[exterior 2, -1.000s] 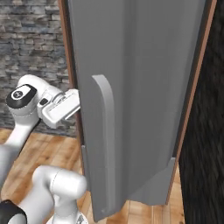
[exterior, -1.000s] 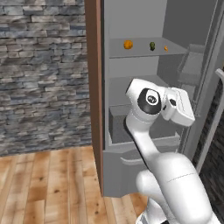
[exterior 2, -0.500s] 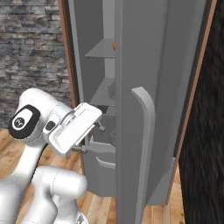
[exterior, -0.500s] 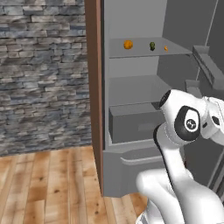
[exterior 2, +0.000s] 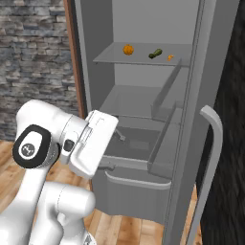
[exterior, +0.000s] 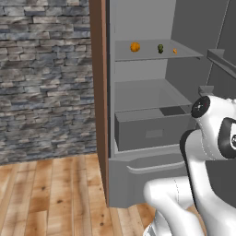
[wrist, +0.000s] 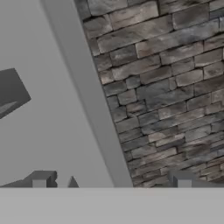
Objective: Open the fridge, remove the orange, squash, and shrimp, and place them on any counter.
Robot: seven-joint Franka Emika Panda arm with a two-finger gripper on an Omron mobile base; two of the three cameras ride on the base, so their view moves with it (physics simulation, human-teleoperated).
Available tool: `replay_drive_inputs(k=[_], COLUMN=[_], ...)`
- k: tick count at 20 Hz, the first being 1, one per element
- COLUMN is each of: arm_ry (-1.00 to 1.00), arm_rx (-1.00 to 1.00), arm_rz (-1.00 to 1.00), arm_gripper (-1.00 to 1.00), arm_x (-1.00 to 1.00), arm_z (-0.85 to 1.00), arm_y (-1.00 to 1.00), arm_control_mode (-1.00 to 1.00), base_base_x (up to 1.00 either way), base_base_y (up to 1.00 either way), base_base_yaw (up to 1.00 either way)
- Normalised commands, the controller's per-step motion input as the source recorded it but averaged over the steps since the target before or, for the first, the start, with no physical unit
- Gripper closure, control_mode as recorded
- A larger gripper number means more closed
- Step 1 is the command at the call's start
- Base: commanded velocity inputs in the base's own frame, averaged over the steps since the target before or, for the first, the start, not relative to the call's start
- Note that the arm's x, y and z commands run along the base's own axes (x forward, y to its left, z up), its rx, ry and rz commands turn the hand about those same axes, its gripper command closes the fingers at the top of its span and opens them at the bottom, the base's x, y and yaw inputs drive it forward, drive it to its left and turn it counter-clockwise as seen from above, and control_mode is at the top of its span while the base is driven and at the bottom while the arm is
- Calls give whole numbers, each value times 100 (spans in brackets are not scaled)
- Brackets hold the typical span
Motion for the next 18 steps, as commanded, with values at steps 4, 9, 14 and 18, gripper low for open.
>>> replay_drive_inputs(k=[4,9,14,18], arm_ry=[38,36,46,40], arm_rx=[4,-2,16,32], arm_rz=[38,30,71,77], arm_gripper=[-100,-100,-100,-100], arm_x=[100,62,5,49], arm_z=[-48,-9,2,24], arm_y=[-4,22,74,47], arm_control_mode=[-100,-100,-100,-100], base_base_x=[0,0,0,0], base_base_y=[0,0,0,0], base_base_yaw=[0,0,0,0])
